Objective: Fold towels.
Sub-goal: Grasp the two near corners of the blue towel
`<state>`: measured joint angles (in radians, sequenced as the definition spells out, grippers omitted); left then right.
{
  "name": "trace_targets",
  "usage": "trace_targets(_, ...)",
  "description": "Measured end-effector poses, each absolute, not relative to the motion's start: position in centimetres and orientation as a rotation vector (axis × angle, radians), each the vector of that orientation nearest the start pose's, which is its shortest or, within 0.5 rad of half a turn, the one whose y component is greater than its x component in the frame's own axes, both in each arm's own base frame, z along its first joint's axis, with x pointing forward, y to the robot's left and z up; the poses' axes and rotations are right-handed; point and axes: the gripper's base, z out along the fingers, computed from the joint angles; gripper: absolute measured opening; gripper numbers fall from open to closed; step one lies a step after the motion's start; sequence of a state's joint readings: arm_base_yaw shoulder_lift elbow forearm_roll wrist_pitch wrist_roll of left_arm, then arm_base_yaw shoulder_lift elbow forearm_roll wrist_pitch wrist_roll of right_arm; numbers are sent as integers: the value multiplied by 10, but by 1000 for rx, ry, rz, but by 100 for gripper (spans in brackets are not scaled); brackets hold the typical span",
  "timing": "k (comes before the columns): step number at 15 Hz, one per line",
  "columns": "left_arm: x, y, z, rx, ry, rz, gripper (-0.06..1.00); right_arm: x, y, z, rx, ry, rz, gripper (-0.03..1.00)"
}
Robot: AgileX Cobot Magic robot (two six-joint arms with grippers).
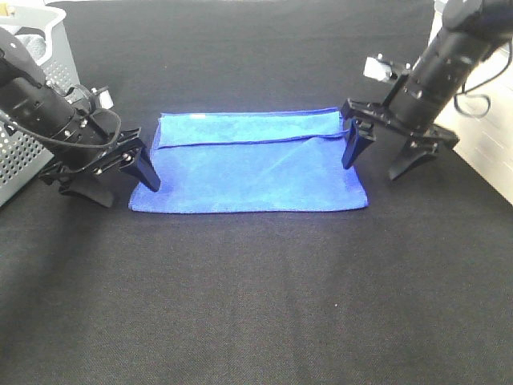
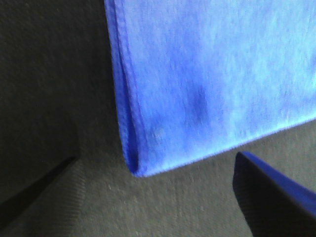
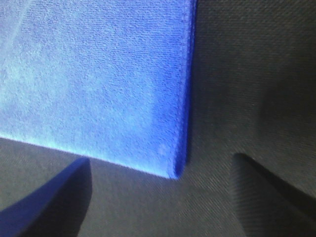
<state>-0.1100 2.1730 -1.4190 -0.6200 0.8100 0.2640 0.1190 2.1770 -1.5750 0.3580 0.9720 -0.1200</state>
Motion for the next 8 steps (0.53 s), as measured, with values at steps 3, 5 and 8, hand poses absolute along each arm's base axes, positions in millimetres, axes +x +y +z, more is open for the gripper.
trace_targets(3,415,-83,115,-75,2901,-663,78,424,77,137,-69,3016,462,73)
trace_targets(5,419,-84,116,-86,2861,-638,78,427,77,136,-66,2991,452,73)
trace_targets(8,421,-96,117,-60,2816,-612,78,431,77,127,-49,2972,447,73)
